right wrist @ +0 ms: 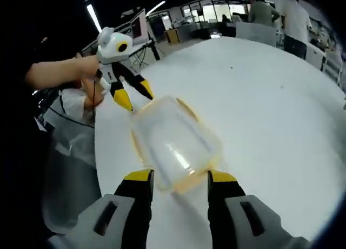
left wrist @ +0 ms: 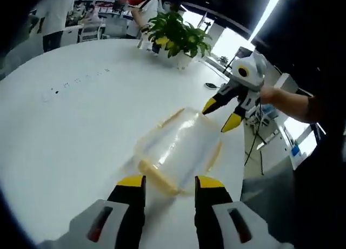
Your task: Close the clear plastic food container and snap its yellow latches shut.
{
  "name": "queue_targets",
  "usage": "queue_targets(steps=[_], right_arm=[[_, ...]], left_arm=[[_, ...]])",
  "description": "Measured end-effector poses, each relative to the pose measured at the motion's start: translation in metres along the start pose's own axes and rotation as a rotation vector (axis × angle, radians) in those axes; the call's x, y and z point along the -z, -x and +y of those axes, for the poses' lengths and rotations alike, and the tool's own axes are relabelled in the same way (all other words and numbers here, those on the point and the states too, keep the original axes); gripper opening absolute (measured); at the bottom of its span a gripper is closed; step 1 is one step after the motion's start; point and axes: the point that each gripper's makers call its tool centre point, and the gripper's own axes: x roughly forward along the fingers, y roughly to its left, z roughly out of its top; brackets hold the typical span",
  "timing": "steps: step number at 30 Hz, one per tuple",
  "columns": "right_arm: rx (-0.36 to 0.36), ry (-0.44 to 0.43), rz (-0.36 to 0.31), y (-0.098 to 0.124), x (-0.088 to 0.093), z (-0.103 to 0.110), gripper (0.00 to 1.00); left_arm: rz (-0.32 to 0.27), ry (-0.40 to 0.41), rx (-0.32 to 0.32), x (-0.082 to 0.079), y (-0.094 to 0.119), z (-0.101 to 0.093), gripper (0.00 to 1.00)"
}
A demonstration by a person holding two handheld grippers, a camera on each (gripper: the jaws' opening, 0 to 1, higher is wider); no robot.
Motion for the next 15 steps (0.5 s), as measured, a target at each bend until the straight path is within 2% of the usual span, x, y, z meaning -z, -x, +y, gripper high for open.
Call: queue_targets(steps=[3, 7, 12, 15], right_arm=[[-0.003, -0.051, -0.013, -0.003, 0.004, -0.002, 0.39], [0.002, -0.062, -0.009, -0.005, 0.007, -0.003, 0.37], [-0.009, -0.087, -0.004, -0.006, 0.008, -0.004, 0.32], [-0.016, -0.087, -0.003, -0.007, 0.008, -0.004, 0.32]], left_arm=[[-0.01, 0.03, -0.018, 0.003, -0.002, 0.003, 0.27], [-0.034, 0.071, -0.016, 0.002, -0.005, 0.001, 0.26], [-0.007, 0.077, -0.034, 0.009, -0.012, 0.004, 0.25], [-0.026, 0.097, -0.034, 0.008, -0.01, 0.004, 0.24]])
